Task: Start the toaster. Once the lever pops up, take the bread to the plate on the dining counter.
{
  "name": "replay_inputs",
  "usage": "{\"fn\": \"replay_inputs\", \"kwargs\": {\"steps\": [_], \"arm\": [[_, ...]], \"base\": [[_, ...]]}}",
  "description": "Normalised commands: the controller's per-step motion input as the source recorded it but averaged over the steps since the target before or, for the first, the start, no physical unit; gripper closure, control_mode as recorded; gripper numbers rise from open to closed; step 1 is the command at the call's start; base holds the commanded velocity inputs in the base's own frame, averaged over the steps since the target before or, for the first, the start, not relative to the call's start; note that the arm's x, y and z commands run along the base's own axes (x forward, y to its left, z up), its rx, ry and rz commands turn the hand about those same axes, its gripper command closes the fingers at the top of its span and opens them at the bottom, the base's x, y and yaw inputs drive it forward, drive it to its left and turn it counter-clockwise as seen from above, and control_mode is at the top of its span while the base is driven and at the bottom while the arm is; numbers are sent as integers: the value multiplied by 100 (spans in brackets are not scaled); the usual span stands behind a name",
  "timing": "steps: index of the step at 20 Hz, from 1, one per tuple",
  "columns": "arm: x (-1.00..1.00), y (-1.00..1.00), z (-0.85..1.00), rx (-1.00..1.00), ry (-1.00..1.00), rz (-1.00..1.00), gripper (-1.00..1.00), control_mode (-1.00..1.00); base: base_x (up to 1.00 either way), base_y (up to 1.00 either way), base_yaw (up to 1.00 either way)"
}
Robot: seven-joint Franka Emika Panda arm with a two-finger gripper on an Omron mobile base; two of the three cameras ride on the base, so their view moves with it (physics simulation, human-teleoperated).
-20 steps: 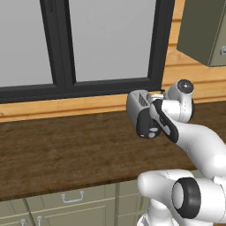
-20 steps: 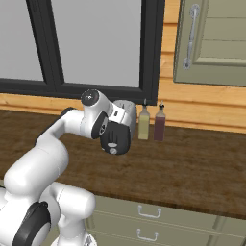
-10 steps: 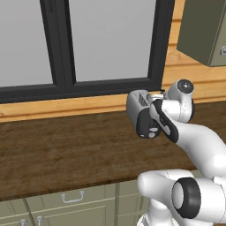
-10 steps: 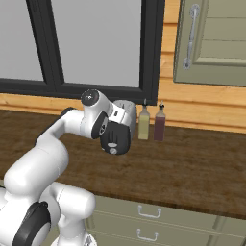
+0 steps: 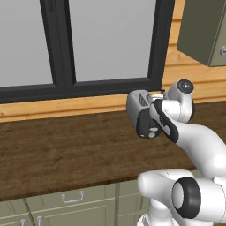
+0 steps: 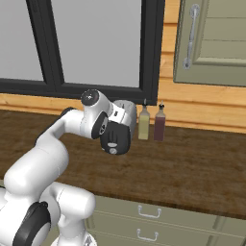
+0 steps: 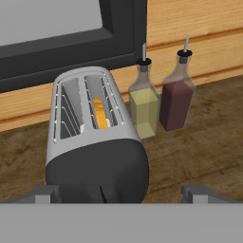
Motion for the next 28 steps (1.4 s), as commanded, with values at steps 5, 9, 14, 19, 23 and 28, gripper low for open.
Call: {"fn": "replay_inputs", "kwargs": {"steps": [5,9,14,19,23,28], "arm": [[0,0,0,0,0,0,-100,-100],[0,0,0,0,0,0,-100,-100],[0,0,0,0,0,0,-100,-100],[0,0,0,0,0,0,-100,-100],[0,0,0,0,0,0,-100,-100],[0,0,0,0,0,0,-100,-100]], "base": [[0,0,0],[0,0,0],[0,0,0],[0,0,0],[0,0,0],[0,0,0]]}}
